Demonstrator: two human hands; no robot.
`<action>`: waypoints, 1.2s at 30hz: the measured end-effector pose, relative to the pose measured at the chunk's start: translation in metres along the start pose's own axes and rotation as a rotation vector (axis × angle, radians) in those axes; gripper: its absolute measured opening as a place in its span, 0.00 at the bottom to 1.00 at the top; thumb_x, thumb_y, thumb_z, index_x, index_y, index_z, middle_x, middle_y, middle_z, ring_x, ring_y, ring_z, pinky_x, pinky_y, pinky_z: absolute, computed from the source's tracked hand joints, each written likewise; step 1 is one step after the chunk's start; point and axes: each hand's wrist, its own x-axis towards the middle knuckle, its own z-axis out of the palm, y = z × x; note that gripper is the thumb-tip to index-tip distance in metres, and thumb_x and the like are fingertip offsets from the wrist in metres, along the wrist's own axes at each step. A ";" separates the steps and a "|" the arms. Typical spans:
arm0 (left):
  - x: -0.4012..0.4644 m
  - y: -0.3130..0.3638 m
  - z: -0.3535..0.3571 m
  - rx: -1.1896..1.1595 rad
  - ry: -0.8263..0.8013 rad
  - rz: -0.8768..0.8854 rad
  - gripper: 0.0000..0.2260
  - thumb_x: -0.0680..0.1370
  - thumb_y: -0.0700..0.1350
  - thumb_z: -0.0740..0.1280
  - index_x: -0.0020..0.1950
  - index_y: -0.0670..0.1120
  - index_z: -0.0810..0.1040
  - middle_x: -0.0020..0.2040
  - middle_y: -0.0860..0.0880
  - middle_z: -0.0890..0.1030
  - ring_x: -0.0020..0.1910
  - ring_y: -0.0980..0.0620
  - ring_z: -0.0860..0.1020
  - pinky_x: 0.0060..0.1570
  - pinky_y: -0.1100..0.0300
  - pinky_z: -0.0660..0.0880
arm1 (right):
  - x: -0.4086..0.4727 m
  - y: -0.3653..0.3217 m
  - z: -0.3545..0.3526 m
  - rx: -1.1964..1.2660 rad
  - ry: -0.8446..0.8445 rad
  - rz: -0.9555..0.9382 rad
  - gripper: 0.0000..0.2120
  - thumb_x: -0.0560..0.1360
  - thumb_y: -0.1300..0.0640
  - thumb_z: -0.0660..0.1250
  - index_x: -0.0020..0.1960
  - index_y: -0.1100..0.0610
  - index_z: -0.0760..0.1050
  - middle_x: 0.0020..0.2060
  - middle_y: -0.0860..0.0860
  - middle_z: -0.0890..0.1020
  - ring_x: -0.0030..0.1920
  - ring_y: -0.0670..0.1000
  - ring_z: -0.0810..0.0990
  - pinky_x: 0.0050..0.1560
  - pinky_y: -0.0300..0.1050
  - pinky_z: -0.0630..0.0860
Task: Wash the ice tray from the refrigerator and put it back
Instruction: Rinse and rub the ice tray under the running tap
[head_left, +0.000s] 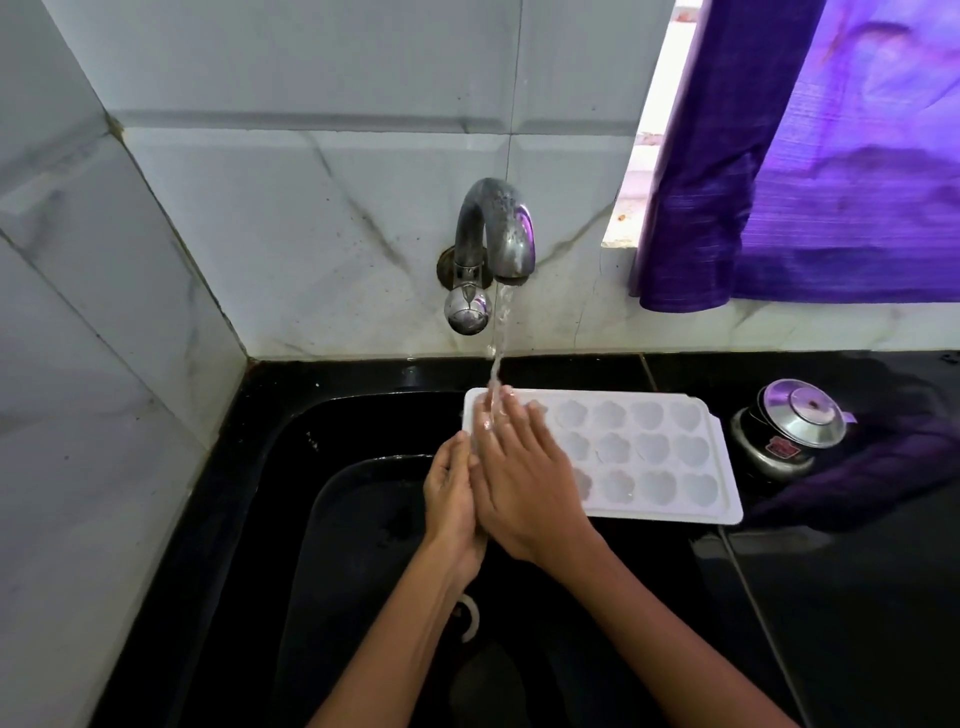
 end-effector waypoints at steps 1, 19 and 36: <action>0.001 0.002 -0.001 -0.018 -0.006 0.001 0.13 0.80 0.47 0.60 0.61 0.44 0.76 0.50 0.44 0.84 0.48 0.49 0.82 0.49 0.55 0.79 | 0.002 -0.004 0.000 -0.027 0.010 -0.040 0.27 0.79 0.50 0.46 0.74 0.63 0.61 0.74 0.59 0.62 0.75 0.56 0.58 0.72 0.52 0.49; -0.012 0.046 -0.067 0.004 0.268 0.132 0.09 0.80 0.50 0.61 0.57 0.48 0.74 0.49 0.46 0.82 0.45 0.47 0.81 0.33 0.55 0.79 | -0.031 0.028 -0.004 0.078 -0.133 -0.231 0.38 0.77 0.33 0.40 0.78 0.56 0.45 0.76 0.51 0.45 0.77 0.48 0.43 0.76 0.47 0.44; -0.043 0.042 -0.089 0.020 0.202 0.123 0.14 0.81 0.51 0.59 0.62 0.46 0.72 0.54 0.44 0.82 0.49 0.45 0.82 0.33 0.55 0.80 | -0.057 0.031 -0.026 0.650 -0.060 0.358 0.57 0.64 0.22 0.50 0.77 0.59 0.37 0.77 0.52 0.38 0.76 0.49 0.36 0.73 0.43 0.40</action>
